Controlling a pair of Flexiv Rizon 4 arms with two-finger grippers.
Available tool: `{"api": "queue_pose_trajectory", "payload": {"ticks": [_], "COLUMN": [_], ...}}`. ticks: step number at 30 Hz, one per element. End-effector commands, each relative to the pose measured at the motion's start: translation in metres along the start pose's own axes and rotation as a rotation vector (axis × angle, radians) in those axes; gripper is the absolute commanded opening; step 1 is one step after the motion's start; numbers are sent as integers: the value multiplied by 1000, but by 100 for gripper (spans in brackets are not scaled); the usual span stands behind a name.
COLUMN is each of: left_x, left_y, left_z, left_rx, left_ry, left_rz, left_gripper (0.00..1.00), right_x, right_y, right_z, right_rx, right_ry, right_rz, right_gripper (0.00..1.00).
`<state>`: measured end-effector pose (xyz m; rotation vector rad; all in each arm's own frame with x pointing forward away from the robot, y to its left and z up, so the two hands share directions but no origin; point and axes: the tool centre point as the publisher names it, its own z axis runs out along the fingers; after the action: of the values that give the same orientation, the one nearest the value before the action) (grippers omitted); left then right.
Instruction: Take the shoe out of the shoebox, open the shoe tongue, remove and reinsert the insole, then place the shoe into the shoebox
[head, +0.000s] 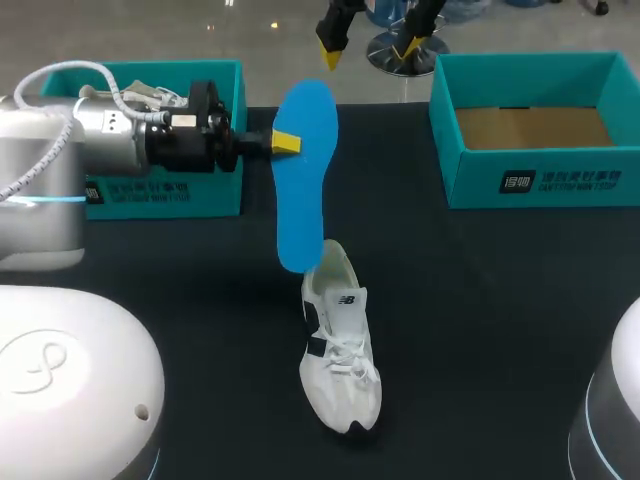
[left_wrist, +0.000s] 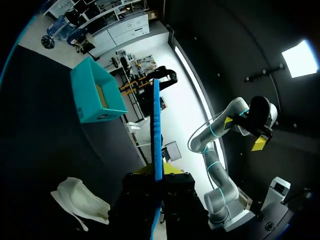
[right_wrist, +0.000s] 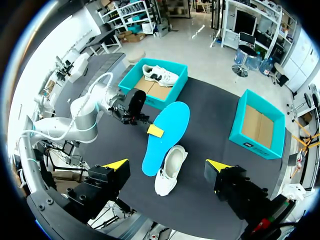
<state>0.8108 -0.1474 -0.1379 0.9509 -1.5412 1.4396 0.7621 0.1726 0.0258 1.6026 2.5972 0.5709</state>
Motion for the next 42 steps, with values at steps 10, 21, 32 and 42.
{"api": "queue_pose_trajectory", "payload": {"ticks": [10, 21, 32, 42], "left_x": [-20, -28, -28, -28], "left_y": [-26, -41, -41, -41], "left_z": [-4, -5, -5, -5], "left_rx": [129, 159, 159, 159], "left_ry": [6, 26, 26, 26], "left_rz": [-112, -134, -134, -134], "left_gripper": [0, 0, 0, 0], "right_x": [0, 0, 0, 0], "right_y": [1, 1, 1, 1], "right_z": [0, 0, 0, 0], "right_rx": [3, 3, 3, 3], "right_ry": [-1, -1, -1, -1], "right_rz": [0, 0, 0, 0], "right_gripper": [100, 100, 100, 100]}}
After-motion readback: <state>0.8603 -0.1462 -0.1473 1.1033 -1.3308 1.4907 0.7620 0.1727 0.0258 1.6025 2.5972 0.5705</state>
